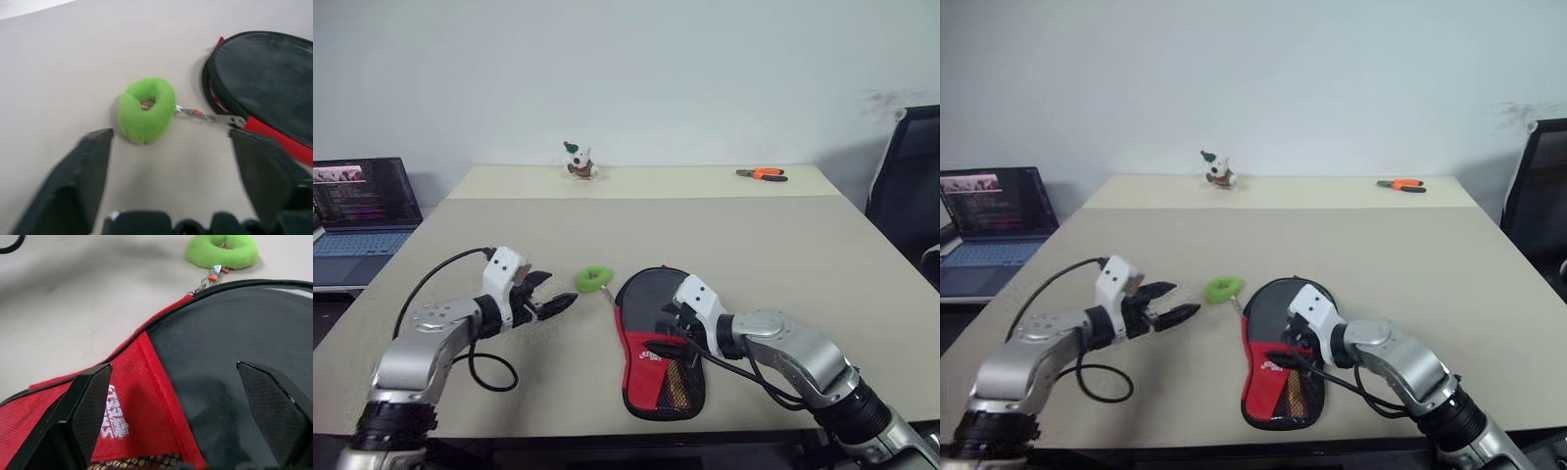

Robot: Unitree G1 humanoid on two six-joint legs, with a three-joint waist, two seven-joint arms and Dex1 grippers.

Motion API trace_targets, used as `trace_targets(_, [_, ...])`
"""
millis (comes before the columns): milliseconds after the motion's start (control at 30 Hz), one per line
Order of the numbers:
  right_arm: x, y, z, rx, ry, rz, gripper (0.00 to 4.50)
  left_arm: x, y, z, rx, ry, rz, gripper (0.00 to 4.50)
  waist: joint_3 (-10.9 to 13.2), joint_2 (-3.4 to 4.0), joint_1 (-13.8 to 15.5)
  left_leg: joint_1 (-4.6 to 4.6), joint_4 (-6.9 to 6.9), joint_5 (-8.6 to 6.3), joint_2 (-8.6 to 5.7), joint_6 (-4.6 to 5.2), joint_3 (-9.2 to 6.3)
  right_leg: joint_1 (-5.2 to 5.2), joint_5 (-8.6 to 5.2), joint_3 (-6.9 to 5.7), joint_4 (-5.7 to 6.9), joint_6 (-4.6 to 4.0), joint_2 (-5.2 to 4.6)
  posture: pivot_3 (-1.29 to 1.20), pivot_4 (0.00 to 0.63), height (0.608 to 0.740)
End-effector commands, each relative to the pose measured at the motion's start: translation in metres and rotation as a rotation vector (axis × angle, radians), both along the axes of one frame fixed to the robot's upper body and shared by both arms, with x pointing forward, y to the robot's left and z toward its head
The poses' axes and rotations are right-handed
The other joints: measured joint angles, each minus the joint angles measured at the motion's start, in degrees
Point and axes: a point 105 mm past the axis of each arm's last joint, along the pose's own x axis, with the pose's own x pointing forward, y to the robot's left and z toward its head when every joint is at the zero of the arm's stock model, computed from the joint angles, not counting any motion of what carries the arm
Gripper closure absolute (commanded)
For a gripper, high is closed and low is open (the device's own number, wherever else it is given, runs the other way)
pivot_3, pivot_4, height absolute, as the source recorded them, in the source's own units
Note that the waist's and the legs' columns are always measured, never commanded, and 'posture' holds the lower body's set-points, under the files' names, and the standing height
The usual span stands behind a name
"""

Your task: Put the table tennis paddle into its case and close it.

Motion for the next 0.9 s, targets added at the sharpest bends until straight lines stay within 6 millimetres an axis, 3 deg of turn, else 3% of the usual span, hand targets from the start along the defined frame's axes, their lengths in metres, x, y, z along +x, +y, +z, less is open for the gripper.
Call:
trace_targets(33, [0.0, 0.002, 0.009, 0.022, -0.036, 0.007, 0.0, 0.018, -0.002, -0.003, 0.0, 0.036, 0.032, 0.04, -0.01, -0.01, -0.07, 0.0, 0.0, 0.0, -0.01, 0.0, 0.01, 0.01, 0.0, 0.02, 0.01, 0.0, 0.0, 0.0, 0.15, 0.74])
trace_targets(267, [0.003, 0.002, 0.009, 0.025, -0.037, -0.015, 0.0, 0.05, -0.007, -0.025, -0.06, 0.178, 0.086, 0.04, -0.01, -0.02, -0.36, 0.0, -0.02, 0.0, -0.21, 0.0, 0.02, -0.05, 0.01, -0.06, 0.01, 0.01, 0.03, 0.0, 0.15, 0.74])
trace_targets(467, [0.004, 0.0, 0.008, 0.026, -0.03, -0.044, 0.0, 0.058, -0.011, -0.038, -0.028, 0.215, 0.079, 0.2, -0.02, -0.03, -0.25, 0.01, -0.01, 0.0, -0.23, -0.01, -0.01, -0.05, 0.01, -0.06, 0.05, 0.0, -0.01, 0.0, 0.15, 0.74])
trace_targets(600, [0.009, -0.003, 0.009, 0.032, -0.04, -0.086, 0.0, 0.057, -0.015, -0.042, -0.037, 0.231, 0.059, 1.22, -0.02, -0.04, -0.27, 0.05, 0.07, 0.01, -0.41, -0.01, -0.06, -0.05, 0.0, -0.01, 0.24, 0.01, -0.12, 0.0, 0.15, 0.74])
trace_targets(833, [0.014, 0.004, 0.016, 0.065, -0.039, -0.094, 0.0, 0.048, -0.023, -0.048, -0.058, 0.256, 0.015, 3.82, -0.02, -0.04, -0.35, 0.03, 0.38, 0.01, -0.56, 0.0, -0.18, -0.04, -0.03, 0.04, 0.55, 0.06, -0.22, 0.0, 0.15, 0.74])
trace_targets(900, [0.017, 0.008, 0.017, 0.072, -0.038, -0.102, 0.0, 0.047, -0.024, -0.048, -0.057, 0.256, 0.011, 4.36, -0.02, -0.04, -0.4, 0.04, 0.54, 0.0, -0.56, 0.0, -0.21, -0.04, -0.03, 0.07, 0.74, 0.06, -0.22, 0.0, 0.15, 0.74])
